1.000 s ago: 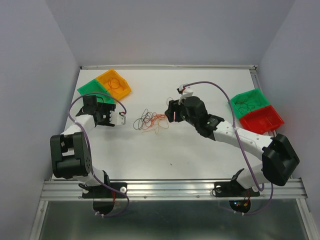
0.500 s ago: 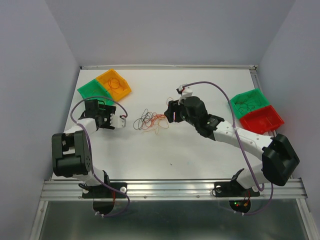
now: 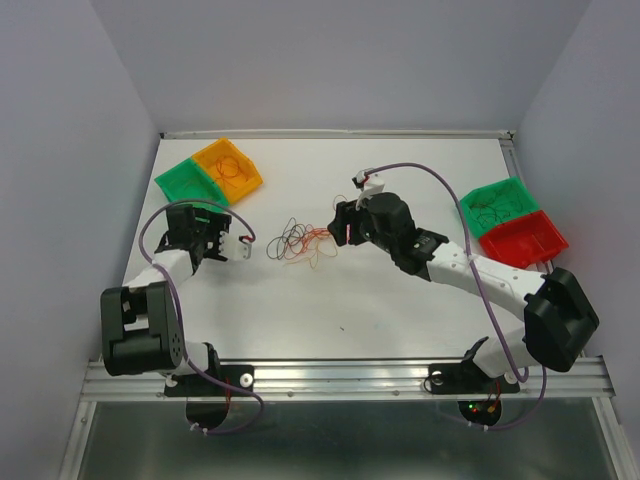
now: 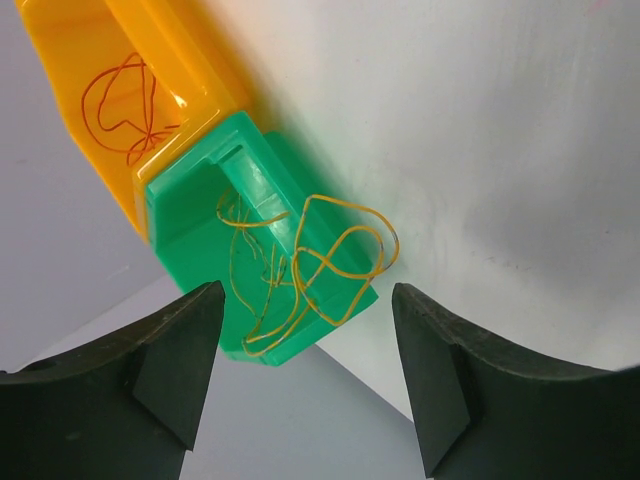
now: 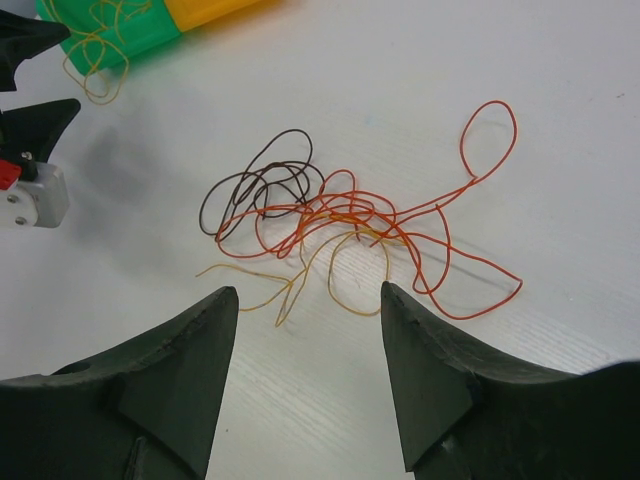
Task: Untangle the cables
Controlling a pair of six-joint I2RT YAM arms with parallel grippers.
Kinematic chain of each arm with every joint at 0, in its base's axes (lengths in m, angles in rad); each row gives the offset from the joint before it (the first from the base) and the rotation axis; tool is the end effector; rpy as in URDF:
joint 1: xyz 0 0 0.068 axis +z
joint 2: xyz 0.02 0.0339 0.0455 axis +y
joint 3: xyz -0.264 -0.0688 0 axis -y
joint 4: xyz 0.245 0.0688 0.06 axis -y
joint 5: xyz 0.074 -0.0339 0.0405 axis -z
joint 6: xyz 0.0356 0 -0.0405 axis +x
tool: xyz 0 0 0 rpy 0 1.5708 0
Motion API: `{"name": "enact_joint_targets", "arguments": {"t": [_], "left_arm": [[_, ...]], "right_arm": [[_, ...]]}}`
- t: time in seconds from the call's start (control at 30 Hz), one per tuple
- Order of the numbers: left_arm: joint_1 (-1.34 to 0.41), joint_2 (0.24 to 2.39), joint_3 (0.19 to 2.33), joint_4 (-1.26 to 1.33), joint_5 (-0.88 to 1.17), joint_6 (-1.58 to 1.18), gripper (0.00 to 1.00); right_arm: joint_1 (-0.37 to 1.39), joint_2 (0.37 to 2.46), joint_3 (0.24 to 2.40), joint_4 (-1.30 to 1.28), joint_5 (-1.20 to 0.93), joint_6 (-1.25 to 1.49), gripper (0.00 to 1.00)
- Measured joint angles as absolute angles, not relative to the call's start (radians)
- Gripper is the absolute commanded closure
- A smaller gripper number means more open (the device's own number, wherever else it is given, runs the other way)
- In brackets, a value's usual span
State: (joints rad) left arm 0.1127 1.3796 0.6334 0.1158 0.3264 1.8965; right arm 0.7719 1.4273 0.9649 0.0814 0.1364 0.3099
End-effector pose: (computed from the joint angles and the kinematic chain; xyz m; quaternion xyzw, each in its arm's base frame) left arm 0.2770 0.0199 0.1869 0.7308 0.4951 0.2996 0.3620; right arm 0.2396 0.2265 0.2786 -0.1520 0.8131 0.2395 0.5084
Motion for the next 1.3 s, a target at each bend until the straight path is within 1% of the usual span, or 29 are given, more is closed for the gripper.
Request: {"name": "enact_joint_targets", "arguments": {"t": [0.2, 0.27, 0.3, 0.33, 0.4, 0.43, 0.47, 0.53, 0.57, 0.63, 0.77, 0.97, 1.03, 1.23, 1.3], "left_arm": [[0.113, 1.442, 0.633, 0.123, 0.307, 1.904, 0.24], [0.113, 1.473, 0.635, 0.123, 0.300, 1.904, 0.28], [0.113, 1.486, 0.636, 0.124, 0.297, 1.903, 0.35], [0.113, 1.491, 0.636, 0.124, 0.297, 1.904, 0.35], [0.113, 1.508, 0.637, 0.139, 0.293, 1.903, 0.54], [0.113, 1.513, 0.638, 0.144, 0.294, 1.901, 0.60], [0.113, 1.517, 0.638, 0.156, 0.294, 1.900, 0.71], [0.113, 1.523, 0.641, 0.184, 0.295, 1.890, 0.81], [0.113, 1.525, 0.642, 0.213, 0.297, 1.886, 0.91], [0.113, 1.526, 0.643, 0.255, 0.302, 1.872, 1.00], [0.113, 1.526, 0.677, 0.270, 0.313, 1.829, 1.00], [0.118, 1.541, 0.842, 0.180, 0.344, 1.716, 1.00], [0.120, 1.577, 0.919, 0.147, 0.345, 1.666, 1.00], [0.144, 1.798, 1.192, -0.005, 0.329, 1.532, 1.00], [0.154, 1.855, 1.246, -0.047, 0.325, 1.501, 1.00]], "right_arm": [[0.772, 1.427, 0.965, 0.082, 0.130, 0.310, 0.36], [0.772, 1.427, 0.963, 0.083, 0.130, 0.310, 0.36], [0.772, 1.427, 0.960, 0.084, 0.130, 0.310, 0.36], [0.772, 1.427, 0.958, 0.083, 0.130, 0.310, 0.36], [0.772, 1.427, 0.954, 0.083, 0.128, 0.310, 0.36], [0.772, 1.427, 0.954, 0.083, 0.126, 0.310, 0.36], [0.772, 1.427, 0.954, 0.083, 0.123, 0.310, 0.36], [0.772, 1.427, 0.954, 0.083, 0.121, 0.310, 0.36], [0.772, 1.427, 0.954, 0.083, 0.120, 0.310, 0.36], [0.772, 1.427, 0.954, 0.083, 0.118, 0.310, 0.36], [0.772, 1.427, 0.954, 0.083, 0.115, 0.310, 0.36], [0.772, 1.427, 0.954, 0.083, 0.115, 0.310, 0.36], [0.772, 1.427, 0.954, 0.083, 0.113, 0.310, 0.36], [0.772, 1.427, 0.954, 0.083, 0.111, 0.310, 0.36], [0.772, 1.427, 0.954, 0.083, 0.111, 0.310, 0.36]]}}
